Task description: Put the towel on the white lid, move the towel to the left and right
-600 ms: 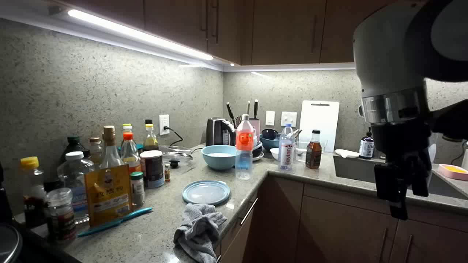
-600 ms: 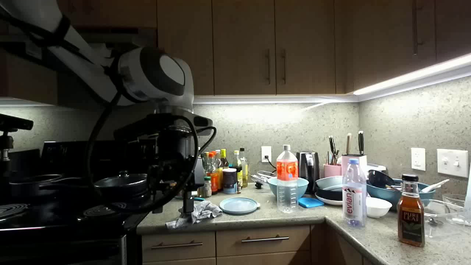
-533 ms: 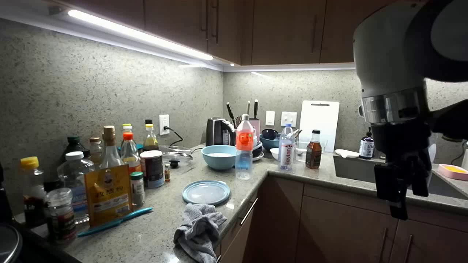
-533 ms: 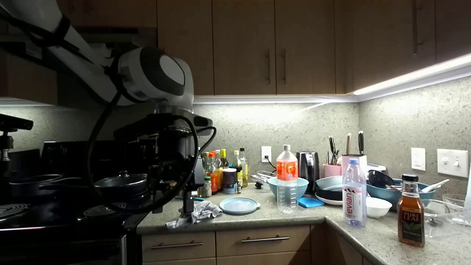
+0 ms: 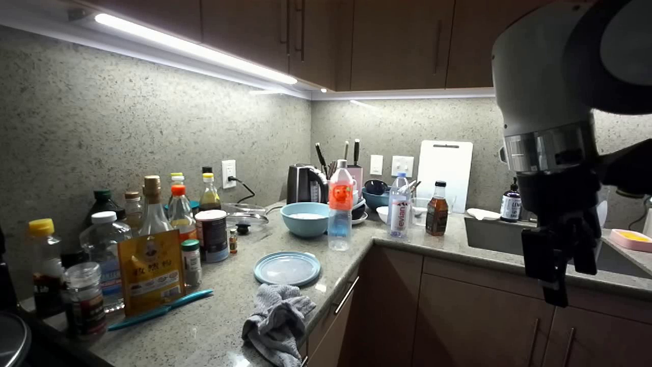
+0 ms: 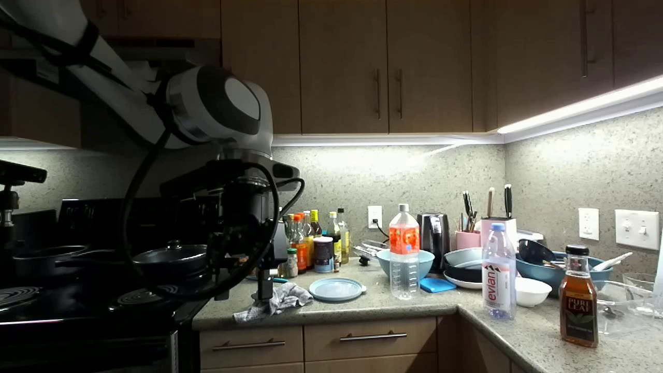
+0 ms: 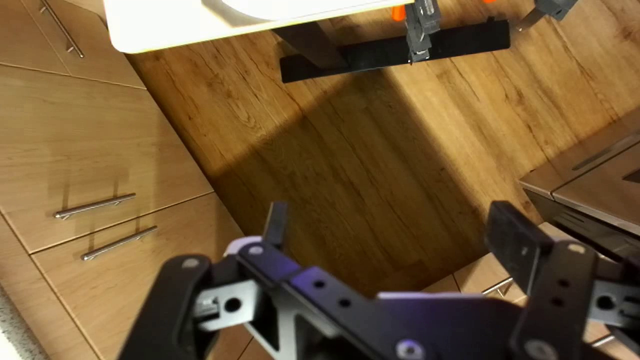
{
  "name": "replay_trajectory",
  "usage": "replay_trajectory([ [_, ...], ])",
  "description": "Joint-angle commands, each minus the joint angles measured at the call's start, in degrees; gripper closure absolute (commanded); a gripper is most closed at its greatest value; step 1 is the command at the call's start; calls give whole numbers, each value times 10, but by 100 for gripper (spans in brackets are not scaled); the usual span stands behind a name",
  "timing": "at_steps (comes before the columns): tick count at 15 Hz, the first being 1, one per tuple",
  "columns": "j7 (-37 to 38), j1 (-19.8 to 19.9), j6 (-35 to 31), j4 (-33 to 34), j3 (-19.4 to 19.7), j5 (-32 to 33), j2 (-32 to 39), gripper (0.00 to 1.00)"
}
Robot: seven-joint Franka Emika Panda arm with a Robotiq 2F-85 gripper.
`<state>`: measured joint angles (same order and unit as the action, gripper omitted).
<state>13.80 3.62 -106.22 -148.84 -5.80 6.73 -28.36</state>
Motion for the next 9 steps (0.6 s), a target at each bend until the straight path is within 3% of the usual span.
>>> replay_trajectory([
  [1,29,3,-30,-6,-9,53,1,0],
  [6,37,3,-185,12,-26,174,49,0],
  [9,-7,-8,-311,13,-10,191,79,0],
])
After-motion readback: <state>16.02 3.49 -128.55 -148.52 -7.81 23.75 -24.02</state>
